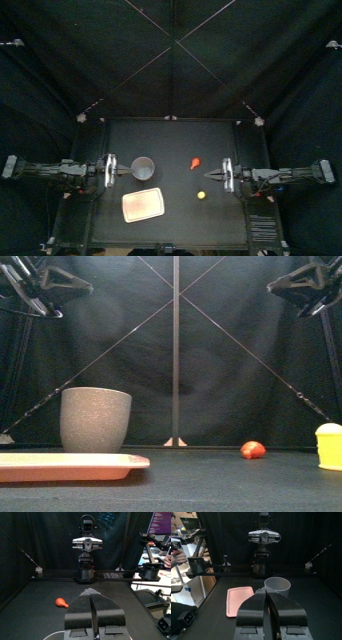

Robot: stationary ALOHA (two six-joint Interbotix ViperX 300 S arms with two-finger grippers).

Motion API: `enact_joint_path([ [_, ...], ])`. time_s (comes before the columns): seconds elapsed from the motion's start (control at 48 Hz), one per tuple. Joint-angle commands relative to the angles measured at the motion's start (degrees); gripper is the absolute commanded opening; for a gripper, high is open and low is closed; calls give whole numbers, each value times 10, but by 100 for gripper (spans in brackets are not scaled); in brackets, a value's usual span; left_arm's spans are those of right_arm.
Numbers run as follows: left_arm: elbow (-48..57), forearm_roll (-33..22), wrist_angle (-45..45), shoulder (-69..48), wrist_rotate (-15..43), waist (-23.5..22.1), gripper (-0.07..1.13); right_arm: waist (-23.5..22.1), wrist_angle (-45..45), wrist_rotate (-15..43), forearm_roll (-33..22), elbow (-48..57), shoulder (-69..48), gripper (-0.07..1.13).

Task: Pick the drumstick then place it on the pink plate
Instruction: Pick the drumstick

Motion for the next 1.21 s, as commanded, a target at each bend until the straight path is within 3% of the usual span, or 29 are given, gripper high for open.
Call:
enact_joint_path([
  [0.021, -19, 1, 11, 10, 2, 1, 11, -19, 7, -2, -2, -12, 16, 7],
  [0.167, -33, 3, 47, 10, 2, 9, 10, -53, 99, -4, -28, -44, 65, 7],
  [0.333, -37, 1, 59, 10, 1, 19, 10, -88, 274, -6, -111, -115, 144, 8],
  [0.458, -34, 0, 59, 10, 1, 24, 10, -93, 338, -3, -158, -148, 185, 12],
  [0.583, -33, 0, 59, 10, 1, 24, 10, -91, 342, -5, -163, -155, 203, 34],
  [0.75, -32, 0, 58, 10, 1, 28, 10, -92, 349, 0, -167, -149, 210, 83],
  [0.854, -32, 0, 51, 10, 1, 31, 10, -95, 369, 1, -182, -149, 211, 106],
  [1.208, -23, 1, 25, 10, 1, 35, 10, -97, 346, 18, -219, -142, 225, 105],
])
